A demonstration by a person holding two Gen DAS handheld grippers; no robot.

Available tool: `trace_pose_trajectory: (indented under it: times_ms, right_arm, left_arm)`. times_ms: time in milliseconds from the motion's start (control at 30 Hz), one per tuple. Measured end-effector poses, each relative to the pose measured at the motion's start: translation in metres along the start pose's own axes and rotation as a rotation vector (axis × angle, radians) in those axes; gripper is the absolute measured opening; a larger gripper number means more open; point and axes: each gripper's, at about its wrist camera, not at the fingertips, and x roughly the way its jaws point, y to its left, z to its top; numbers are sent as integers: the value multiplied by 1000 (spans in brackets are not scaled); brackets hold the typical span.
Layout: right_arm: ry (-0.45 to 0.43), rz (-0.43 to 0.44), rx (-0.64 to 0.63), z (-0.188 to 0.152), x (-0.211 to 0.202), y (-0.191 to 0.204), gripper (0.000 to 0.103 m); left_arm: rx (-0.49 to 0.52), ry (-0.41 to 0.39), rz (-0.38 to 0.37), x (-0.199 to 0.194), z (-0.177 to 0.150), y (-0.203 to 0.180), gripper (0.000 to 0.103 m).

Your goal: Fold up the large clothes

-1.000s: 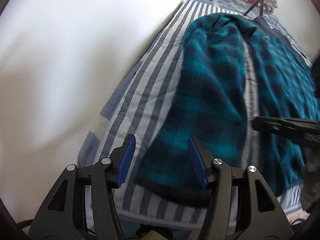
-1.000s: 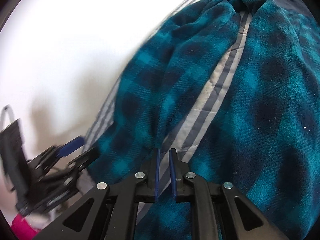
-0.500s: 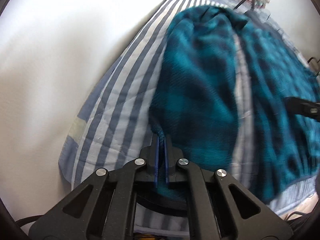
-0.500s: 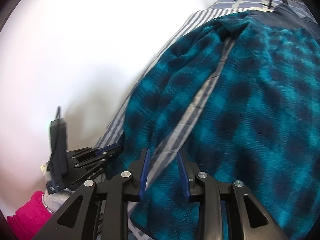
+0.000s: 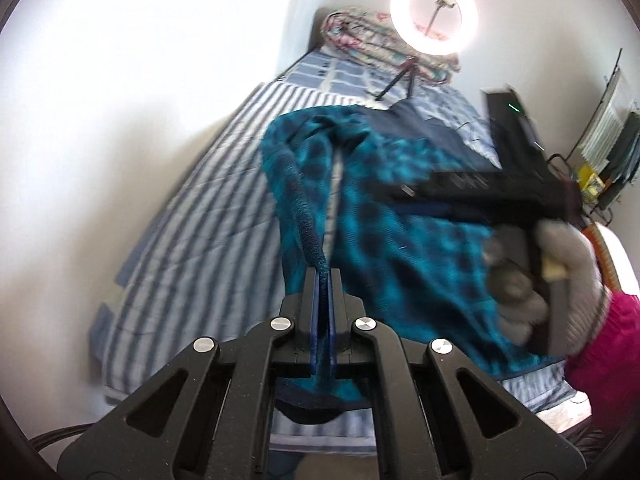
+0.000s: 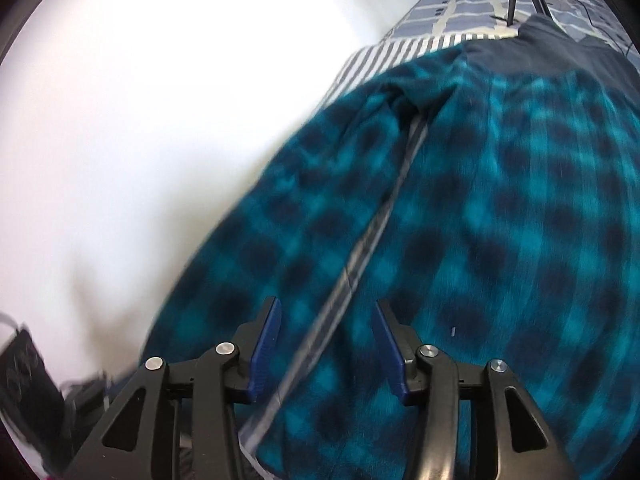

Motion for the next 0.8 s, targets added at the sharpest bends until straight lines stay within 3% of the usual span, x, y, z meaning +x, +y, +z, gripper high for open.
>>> trace_pose_trajectory:
  times_ms: [300, 700, 800]
  right_arm:
    - [10, -58, -55, 72, 26, 26, 50]
    - [77, -106, -63, 130, 104, 44, 50]
    - [94, -161, -79, 141, 126, 48, 49]
  left_arm:
    - [20, 27, -70, 12, 4, -26, 1]
    - [54, 43, -104, 13, -5, -38, 1]
    - [55, 60, -114, 16, -7, -38, 1]
